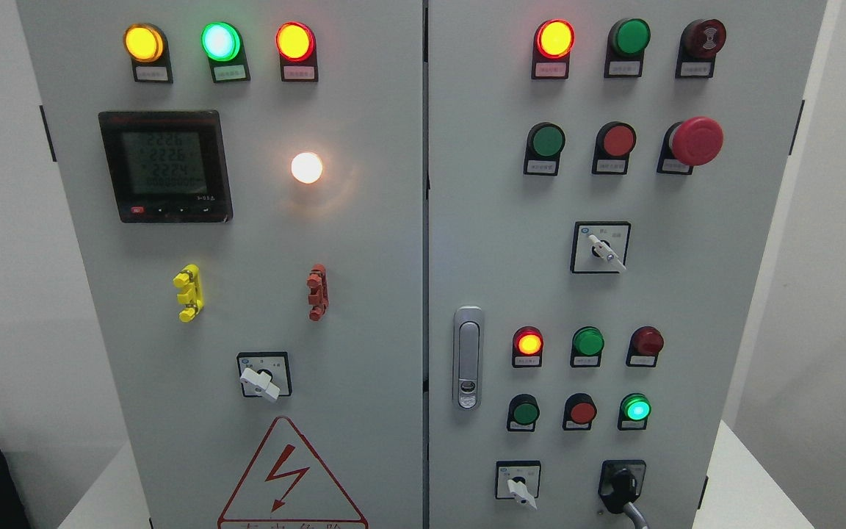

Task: Trip black knob to open circuit

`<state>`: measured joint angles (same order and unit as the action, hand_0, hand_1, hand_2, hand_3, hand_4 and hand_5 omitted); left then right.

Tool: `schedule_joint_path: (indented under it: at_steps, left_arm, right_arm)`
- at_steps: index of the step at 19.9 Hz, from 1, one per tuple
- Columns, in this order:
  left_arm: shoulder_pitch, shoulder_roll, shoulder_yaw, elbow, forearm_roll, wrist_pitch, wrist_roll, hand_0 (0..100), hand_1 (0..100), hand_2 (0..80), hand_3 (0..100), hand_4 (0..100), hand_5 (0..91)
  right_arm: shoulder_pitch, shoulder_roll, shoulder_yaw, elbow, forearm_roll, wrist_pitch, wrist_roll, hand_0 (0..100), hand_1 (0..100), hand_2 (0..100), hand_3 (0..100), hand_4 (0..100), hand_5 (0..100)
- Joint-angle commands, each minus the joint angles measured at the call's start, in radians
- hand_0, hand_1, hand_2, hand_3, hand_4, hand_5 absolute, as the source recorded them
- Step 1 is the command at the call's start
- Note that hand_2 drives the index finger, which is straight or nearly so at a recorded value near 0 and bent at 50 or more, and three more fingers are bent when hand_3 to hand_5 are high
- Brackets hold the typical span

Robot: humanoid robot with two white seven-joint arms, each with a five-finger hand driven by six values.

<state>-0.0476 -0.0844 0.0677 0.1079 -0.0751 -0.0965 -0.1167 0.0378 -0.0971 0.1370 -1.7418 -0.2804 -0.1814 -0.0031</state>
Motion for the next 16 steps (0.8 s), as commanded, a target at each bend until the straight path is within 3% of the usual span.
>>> schedule_joint_path:
  at_steps: [1,16]
  left_arm:
    - [0.000,0.000,0.000,-0.025,0.000,0.000,0.000,12,39,0.0,0,0,0.0]
    - [0.000,0.000,0.000,-0.025,0.000,0.000,0.000,12,39,0.0,0,0,0.0]
  right_arm:
    - [0.001,0.005,0.004,-0.004,0.000,-0.003,0.014,0,3,2,100,93,85]
    - [0.001,0.007,0.016,-0.010,-0.040,-0.004,0.015,0,3,3,100,93,85]
